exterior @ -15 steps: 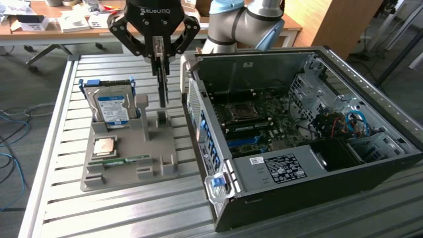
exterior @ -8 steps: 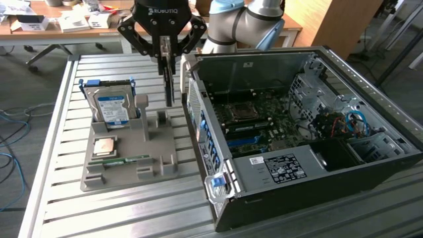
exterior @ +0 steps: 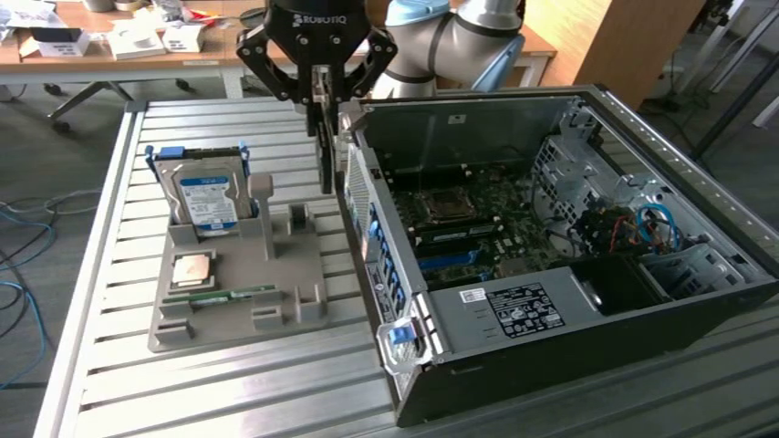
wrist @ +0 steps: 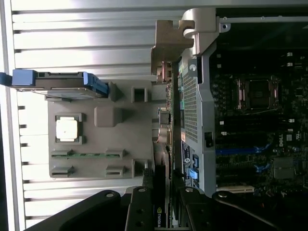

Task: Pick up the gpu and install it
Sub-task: 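Pick up the gpu and move the gpu toward the slot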

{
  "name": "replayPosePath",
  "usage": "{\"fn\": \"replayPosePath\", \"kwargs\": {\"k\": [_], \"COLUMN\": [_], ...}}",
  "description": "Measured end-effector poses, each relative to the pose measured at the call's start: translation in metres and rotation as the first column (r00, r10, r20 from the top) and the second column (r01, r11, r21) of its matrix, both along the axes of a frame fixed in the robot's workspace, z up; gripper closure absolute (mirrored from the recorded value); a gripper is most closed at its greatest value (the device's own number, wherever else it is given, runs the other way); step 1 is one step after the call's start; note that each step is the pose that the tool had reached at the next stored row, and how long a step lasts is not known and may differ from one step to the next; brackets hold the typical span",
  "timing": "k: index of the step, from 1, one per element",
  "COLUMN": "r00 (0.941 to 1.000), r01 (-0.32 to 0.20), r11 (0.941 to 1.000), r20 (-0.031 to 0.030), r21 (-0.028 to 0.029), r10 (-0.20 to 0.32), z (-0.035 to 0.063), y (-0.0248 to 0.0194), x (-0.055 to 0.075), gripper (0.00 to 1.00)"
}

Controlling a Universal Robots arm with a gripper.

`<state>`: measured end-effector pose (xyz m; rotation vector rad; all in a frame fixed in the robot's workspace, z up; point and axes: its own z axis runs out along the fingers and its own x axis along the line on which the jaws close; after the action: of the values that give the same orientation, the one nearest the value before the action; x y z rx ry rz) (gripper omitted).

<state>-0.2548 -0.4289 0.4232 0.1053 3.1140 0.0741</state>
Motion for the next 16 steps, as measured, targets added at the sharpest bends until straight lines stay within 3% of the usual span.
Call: {"fn": "replayPosePath", "kwargs": {"k": [9,16], "r00": [1.0,1.0], "r01": [0.0,0.0], "r11": [1.0,0.9999], "r20": [-0.0001,-0.0001], "r21": [0.0032,0.0105], "r10": [0.0,0.0], "z": [0.001,0.0015], "y": [0.0,0.0], "x": [0.022,0.041], "gripper": [0.74,0.74]}}
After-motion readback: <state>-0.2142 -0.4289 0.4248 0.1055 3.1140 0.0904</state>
